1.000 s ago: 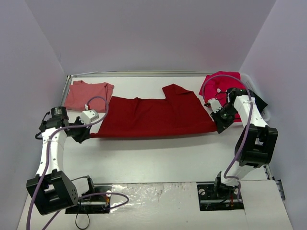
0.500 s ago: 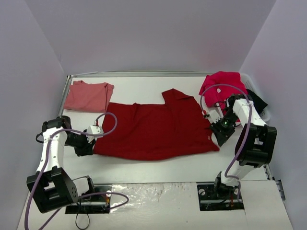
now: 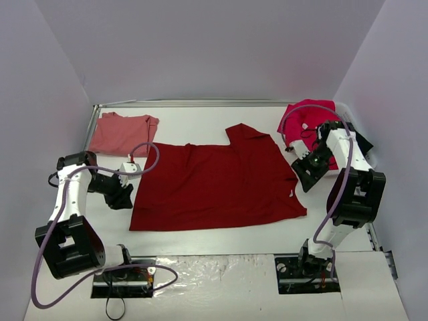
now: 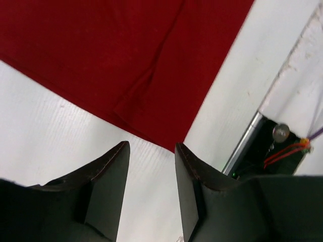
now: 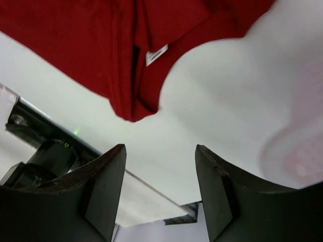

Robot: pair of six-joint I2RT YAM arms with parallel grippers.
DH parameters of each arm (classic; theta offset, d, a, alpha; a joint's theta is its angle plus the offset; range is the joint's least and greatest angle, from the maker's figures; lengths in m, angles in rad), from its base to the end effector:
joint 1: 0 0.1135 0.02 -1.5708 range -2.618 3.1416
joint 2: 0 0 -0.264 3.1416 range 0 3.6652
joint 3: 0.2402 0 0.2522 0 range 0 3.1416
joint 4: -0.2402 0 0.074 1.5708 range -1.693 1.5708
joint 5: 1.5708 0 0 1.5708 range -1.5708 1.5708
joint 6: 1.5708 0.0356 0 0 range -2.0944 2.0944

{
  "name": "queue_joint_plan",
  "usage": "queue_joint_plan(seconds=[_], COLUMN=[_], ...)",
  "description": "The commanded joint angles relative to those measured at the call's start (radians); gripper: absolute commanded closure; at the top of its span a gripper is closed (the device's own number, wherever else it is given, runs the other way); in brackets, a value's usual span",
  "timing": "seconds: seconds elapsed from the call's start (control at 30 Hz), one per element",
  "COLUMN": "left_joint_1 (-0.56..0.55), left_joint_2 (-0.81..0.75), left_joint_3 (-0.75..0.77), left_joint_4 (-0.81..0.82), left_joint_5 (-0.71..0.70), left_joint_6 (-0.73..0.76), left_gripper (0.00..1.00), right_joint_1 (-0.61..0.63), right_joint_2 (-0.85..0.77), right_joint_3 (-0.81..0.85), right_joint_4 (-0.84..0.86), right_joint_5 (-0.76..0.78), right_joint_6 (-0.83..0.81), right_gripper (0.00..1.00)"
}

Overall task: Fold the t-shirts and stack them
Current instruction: Grap the side of the flattened tshirt furthest away from the robot with both arms

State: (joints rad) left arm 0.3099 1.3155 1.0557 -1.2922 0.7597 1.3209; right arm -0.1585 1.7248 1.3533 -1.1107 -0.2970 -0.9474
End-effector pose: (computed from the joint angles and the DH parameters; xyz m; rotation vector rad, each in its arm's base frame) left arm 0.2050 0.0399 0.2642 1.2165 2.1786 -0.6659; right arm 0.3177 -0.0402 0.2337 -1.1305 2.6659 0.3012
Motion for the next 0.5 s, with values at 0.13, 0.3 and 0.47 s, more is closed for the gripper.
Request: queue_joint_plan(seconds=[0.13,0.3,0.47], left_joint_1=[-0.012,-0.023,-0.071], left_joint_2=[-0.044,-0.019,-0.007], left_joint_3=[0.026,0.018,0.038], left_joint_4=[0.247,0.381,0.621], left_joint_5=[0.09,0.11,0.048], left_joint_6=[-0.394,-0.521,-0.722], left_gripper=[0.6,0.61,0.61], right_joint_1=[0.029,0.148,0.215], right_joint_2=[0.085,0.189,0.361], right_joint_3=[0.226,0.286,0.487], right_joint_4=[0.015,0.063,0.095], right_joint_5=[-0.208,-0.194,-0.2], right_joint_6=[0.064,0.116,0.177], right_gripper=[0.47,0.47,0.45])
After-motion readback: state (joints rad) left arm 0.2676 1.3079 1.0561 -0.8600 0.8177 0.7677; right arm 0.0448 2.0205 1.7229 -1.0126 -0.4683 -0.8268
